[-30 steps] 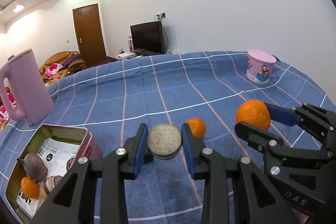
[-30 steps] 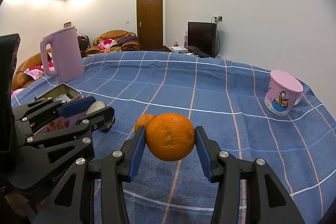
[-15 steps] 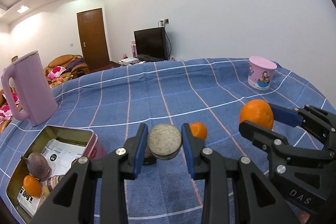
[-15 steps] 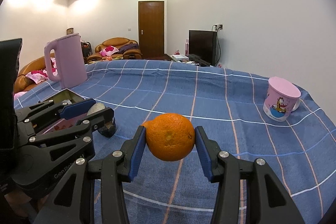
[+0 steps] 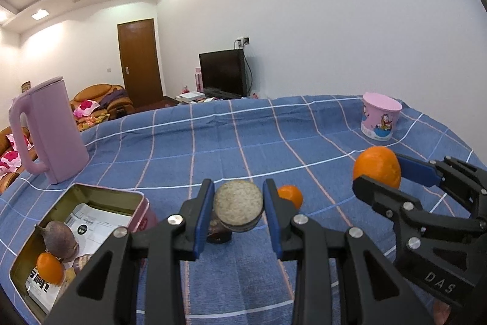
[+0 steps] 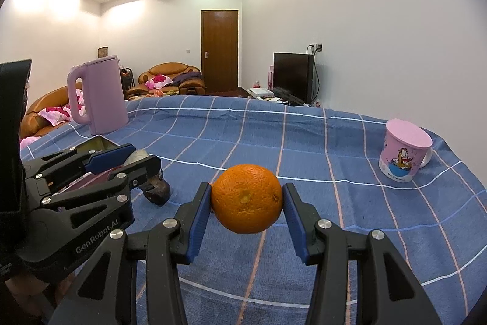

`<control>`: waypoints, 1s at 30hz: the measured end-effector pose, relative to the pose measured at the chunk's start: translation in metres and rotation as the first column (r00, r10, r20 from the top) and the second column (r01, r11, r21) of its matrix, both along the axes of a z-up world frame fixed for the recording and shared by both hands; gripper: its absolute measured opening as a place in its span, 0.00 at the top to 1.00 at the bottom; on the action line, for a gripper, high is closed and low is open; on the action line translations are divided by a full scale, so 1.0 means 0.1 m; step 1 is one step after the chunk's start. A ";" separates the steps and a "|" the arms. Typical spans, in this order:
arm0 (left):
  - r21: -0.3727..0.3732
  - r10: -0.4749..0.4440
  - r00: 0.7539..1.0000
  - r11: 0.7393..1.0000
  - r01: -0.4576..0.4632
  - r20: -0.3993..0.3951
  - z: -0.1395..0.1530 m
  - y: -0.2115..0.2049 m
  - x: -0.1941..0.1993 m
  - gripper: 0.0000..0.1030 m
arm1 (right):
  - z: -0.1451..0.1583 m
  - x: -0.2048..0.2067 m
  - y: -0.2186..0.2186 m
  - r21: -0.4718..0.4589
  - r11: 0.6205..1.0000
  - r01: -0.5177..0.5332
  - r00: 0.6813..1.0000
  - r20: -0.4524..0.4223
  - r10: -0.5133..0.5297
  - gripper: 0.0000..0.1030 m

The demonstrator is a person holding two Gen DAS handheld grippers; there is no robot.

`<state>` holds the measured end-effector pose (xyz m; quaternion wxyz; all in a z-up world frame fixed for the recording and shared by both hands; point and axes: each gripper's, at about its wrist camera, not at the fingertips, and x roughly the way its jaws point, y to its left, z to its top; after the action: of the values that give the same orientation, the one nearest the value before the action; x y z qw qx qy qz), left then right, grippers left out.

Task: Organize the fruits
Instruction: 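Lift the cookie with the left gripper while the right holds the orange aloft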

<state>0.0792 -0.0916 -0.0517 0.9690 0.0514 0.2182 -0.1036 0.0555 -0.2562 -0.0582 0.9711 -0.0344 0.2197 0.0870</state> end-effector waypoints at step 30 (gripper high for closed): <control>-0.010 0.042 0.993 0.999 -0.041 0.114 0.07 0.03 -0.21 0.67 | 0.08 -0.19 -0.02 0.006 1.000 0.006 0.994 0.110 -0.007 0.52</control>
<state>0.0578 -0.0885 -0.0450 0.9821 0.0488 0.1630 -0.0810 0.0360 -0.2583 -0.0505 0.9821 -0.0357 0.1655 0.0824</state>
